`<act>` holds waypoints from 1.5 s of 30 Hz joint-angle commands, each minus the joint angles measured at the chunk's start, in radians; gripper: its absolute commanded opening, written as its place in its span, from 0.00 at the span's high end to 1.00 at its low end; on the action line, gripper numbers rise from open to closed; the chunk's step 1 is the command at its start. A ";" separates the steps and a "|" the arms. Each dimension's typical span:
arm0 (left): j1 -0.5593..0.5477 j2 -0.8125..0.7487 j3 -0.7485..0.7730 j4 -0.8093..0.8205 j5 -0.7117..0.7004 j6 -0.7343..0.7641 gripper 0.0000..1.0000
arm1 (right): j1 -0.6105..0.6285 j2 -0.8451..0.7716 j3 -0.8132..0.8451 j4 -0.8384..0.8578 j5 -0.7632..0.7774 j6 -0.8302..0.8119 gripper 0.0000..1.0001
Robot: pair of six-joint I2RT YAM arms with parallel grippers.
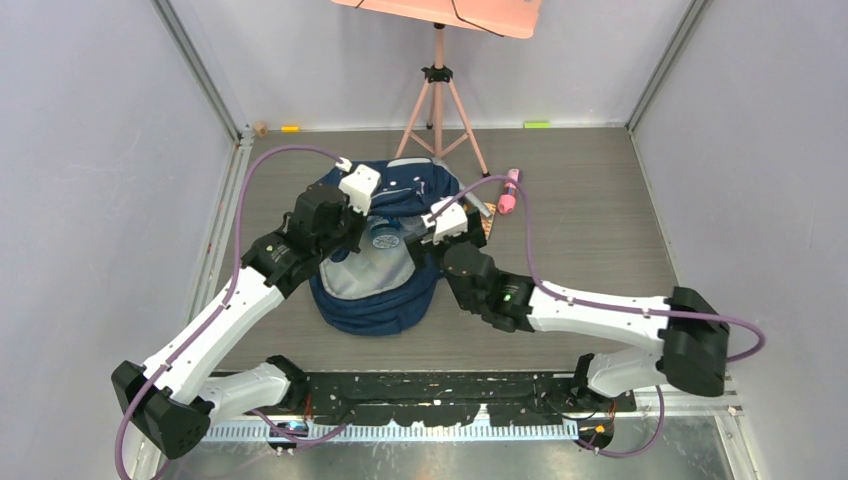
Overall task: Pack the student bag
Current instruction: Place the stationery in the student bag, then pick up the stationery from the center of the board.
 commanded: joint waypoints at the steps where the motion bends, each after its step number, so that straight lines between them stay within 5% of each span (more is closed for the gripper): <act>1: -0.009 -0.048 0.066 0.135 0.048 -0.044 1.00 | -0.011 -0.107 0.021 -0.202 0.065 0.051 0.02; 10: -0.009 -0.047 0.066 0.136 0.053 -0.045 1.00 | -0.272 -0.158 0.210 -0.735 0.037 0.301 0.01; 15: -0.010 -0.045 0.066 0.136 0.055 -0.046 1.00 | -0.537 -0.062 0.276 -0.866 -0.162 0.444 0.01; 26: -0.009 -0.046 0.066 0.135 0.053 -0.043 1.00 | -0.829 0.358 0.479 -0.817 -0.461 0.488 0.09; 45: -0.009 -0.038 0.067 0.131 0.058 -0.044 1.00 | -0.883 0.685 0.725 -0.796 -0.582 0.452 0.20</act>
